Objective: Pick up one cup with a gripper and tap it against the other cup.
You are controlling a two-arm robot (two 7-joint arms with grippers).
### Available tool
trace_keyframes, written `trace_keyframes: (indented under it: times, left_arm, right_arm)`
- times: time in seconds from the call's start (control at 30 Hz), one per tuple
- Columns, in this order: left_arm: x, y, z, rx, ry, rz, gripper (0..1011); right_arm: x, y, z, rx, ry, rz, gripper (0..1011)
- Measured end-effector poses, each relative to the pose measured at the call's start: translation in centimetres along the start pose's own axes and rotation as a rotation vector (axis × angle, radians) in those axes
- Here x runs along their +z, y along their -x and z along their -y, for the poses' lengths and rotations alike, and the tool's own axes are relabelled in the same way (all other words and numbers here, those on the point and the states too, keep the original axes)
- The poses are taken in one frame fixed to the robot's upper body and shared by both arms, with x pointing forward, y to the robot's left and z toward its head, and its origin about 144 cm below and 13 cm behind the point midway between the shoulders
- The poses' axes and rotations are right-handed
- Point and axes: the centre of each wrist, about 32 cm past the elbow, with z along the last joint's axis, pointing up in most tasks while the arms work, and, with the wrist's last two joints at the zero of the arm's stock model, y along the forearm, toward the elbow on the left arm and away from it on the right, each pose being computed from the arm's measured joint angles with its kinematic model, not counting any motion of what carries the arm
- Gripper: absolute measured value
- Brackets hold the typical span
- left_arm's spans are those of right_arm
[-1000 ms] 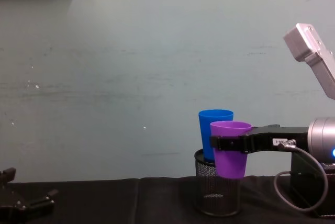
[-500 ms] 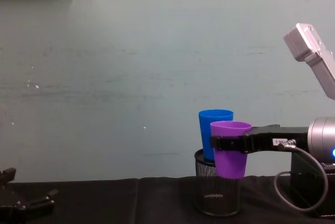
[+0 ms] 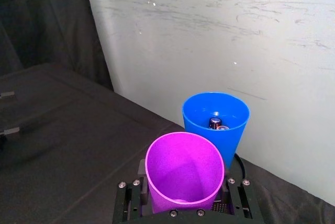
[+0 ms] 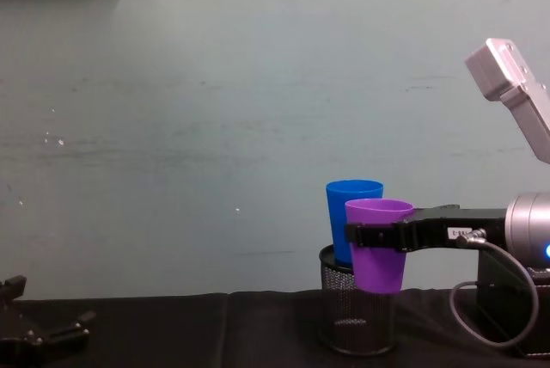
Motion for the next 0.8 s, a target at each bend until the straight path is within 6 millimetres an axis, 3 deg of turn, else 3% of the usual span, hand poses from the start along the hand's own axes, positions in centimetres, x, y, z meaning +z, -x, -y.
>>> trace_keyframes:
  times: [0.8]
  left_arm:
    - [0.0,0.0,0.0,0.0,0.0,0.0,1000]
  right_arm:
    - [0.0,0.0,0.0,0.0,0.0,0.0,741]
